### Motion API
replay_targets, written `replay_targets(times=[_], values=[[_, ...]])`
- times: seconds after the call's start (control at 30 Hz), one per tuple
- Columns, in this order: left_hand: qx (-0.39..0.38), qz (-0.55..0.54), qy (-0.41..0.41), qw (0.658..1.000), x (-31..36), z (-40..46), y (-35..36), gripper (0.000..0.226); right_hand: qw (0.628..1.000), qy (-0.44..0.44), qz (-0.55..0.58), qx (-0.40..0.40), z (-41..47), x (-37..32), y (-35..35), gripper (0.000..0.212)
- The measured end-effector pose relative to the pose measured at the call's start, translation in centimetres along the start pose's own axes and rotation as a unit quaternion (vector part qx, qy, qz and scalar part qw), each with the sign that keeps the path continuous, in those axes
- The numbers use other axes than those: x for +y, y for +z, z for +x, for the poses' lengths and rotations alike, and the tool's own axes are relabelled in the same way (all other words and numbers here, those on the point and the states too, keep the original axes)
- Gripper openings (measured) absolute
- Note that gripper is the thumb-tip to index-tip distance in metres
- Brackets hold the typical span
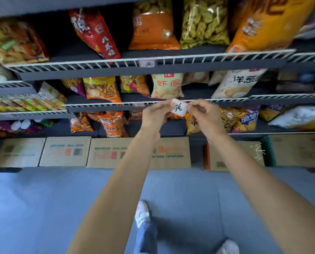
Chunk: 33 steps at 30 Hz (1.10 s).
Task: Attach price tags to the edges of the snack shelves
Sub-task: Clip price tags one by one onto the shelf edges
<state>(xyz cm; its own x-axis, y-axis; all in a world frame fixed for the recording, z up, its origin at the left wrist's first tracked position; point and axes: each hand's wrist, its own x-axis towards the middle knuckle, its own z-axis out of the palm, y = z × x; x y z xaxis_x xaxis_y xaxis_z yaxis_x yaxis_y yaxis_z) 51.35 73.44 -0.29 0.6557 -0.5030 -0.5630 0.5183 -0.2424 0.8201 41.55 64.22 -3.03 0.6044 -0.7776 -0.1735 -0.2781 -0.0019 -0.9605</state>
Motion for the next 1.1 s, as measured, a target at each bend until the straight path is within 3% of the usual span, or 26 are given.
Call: replay_targets(times=[0.17, 0.27, 0.43, 0.57, 0.83, 1.1], values=[[-0.005, 0.06, 0.02, 0.998, -3.8, -5.1, 10.7, 0.026, 0.998, -0.028, -0.051, 0.007, -2.8, 1.3, -12.6, 0.008], [-0.022, 0.103, 0.053, 0.993, -6.2, -6.7, 16.9, 0.008, 0.998, -0.033, -0.057, 0.01, -4.0, 1.9, -19.8, 0.009], [-0.045, 0.218, 0.118, 0.968, -7.7, -8.1, 26.1, 0.023, 0.998, -0.006, -0.051, 0.03, -4.4, 3.2, -29.5, 0.009], [-0.077, 0.274, 0.145, 0.948, -8.2, -7.4, 32.3, 0.004, 0.998, 0.025, -0.017, 0.055, -3.0, 4.3, -35.0, 0.014], [-0.123, 0.271, 0.115, 0.948, -9.5, -4.5, 43.3, 0.007, 0.993, 0.068, -0.011, 0.092, 2.5, 7.7, -44.4, 0.024], [-0.112, 0.283, 0.103, 0.947, -11.6, -3.4, 52.5, 0.014, 0.99, 0.092, -0.002, 0.104, 6.0, 11.2, -52.3, 0.006]])
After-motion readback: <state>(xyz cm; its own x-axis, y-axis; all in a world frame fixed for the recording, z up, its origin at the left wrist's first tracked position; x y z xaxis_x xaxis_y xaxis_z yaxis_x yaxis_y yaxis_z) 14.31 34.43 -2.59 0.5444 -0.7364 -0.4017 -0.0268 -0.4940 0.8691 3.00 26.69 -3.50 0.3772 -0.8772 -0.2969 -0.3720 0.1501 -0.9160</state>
